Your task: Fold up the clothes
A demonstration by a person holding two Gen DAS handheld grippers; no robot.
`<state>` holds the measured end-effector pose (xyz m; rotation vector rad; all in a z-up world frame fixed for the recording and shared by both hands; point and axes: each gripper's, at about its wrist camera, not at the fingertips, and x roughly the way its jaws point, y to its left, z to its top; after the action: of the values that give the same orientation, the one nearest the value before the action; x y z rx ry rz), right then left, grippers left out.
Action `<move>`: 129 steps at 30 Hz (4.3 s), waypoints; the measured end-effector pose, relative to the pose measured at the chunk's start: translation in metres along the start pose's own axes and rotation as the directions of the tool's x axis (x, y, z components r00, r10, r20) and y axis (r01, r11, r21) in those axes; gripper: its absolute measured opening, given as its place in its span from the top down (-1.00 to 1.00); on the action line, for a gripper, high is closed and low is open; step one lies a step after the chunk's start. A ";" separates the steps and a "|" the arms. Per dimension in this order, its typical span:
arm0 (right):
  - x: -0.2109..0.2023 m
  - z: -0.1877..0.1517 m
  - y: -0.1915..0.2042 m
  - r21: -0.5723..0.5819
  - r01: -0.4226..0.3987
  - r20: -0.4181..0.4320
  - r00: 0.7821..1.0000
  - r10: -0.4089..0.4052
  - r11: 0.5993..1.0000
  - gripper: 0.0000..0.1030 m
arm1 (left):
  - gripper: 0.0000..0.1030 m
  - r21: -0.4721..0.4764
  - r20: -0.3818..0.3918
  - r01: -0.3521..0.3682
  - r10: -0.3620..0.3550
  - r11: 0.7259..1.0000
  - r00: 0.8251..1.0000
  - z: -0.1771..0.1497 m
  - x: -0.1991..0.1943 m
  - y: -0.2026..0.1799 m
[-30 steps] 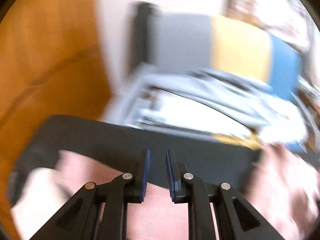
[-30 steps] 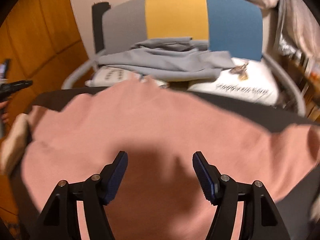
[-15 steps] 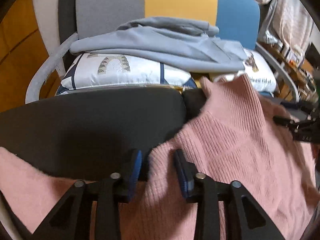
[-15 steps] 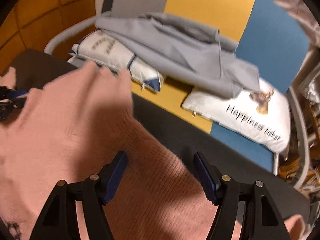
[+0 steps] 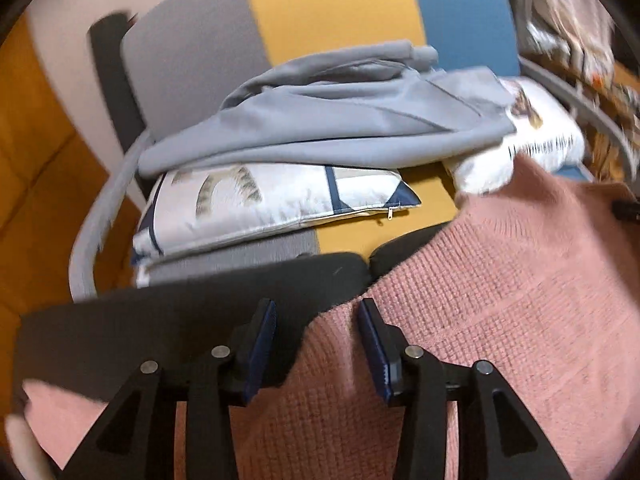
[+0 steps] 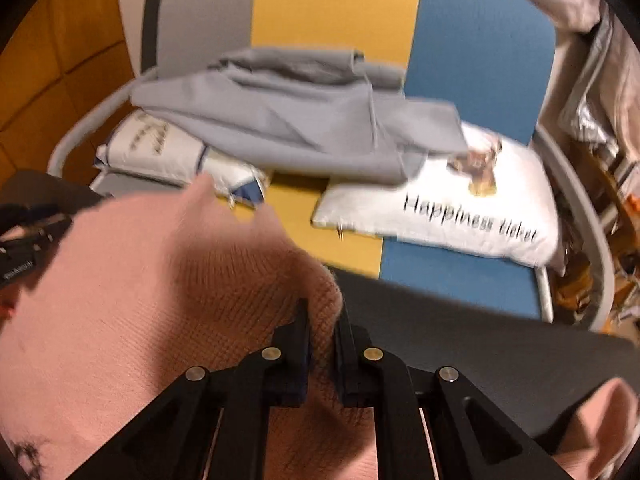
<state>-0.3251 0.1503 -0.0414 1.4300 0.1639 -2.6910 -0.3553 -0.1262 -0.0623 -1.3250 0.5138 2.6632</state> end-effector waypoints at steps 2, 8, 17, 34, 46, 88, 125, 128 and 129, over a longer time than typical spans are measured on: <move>0.004 0.000 -0.002 0.013 0.016 0.022 1.000 -0.016 1.000 0.81 | 0.13 0.007 0.006 0.002 -0.002 1.000 1.000 0.001 0.004 -0.002; 0.003 0.000 0.006 -0.036 0.067 0.045 0.997 -0.065 0.997 0.66 | 0.09 -0.042 0.000 0.032 -0.032 0.999 1.000 -0.002 -0.006 0.009; -0.136 -0.065 0.020 -0.022 -0.152 0.172 0.973 0.154 0.988 -0.08 | 0.12 -0.252 0.176 0.194 -0.152 0.948 0.972 -0.068 -0.114 0.052; -0.197 -0.231 0.123 -0.113 -0.310 -0.038 0.951 0.308 0.944 -0.04 | 0.12 -0.261 0.146 0.441 -0.416 0.859 0.898 -0.230 -0.202 -0.021; -0.175 -0.250 0.146 -0.269 -0.185 -0.106 0.981 0.162 0.945 0.82 | -0.04 -0.173 0.024 0.301 -0.302 0.938 0.953 -0.188 -0.177 -0.076; -0.170 -0.256 0.086 -0.022 -0.306 -0.137 0.944 0.300 0.952 0.80 | 0.75 0.059 0.025 0.278 -0.280 0.959 0.960 -0.195 -0.214 -0.127; -0.180 -0.273 0.115 -0.053 -0.278 -0.152 0.952 0.267 0.959 0.81 | 0.86 0.116 0.004 0.206 -0.208 0.972 0.978 -0.215 -0.262 -0.093; -0.182 -0.272 0.117 -0.058 -0.268 -0.158 0.954 0.256 0.962 0.81 | 0.86 0.118 -0.002 0.207 -0.208 0.971 0.978 -0.218 -0.263 -0.088; -0.184 -0.272 0.118 -0.058 -0.264 -0.161 0.954 0.252 0.963 0.81 | 0.86 0.118 -0.005 0.207 -0.208 0.971 0.978 -0.220 -0.264 -0.086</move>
<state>0.0153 0.0758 -0.0464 1.5165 0.0860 -2.3432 -0.0075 -0.1131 0.0032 -1.2596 0.4937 2.4290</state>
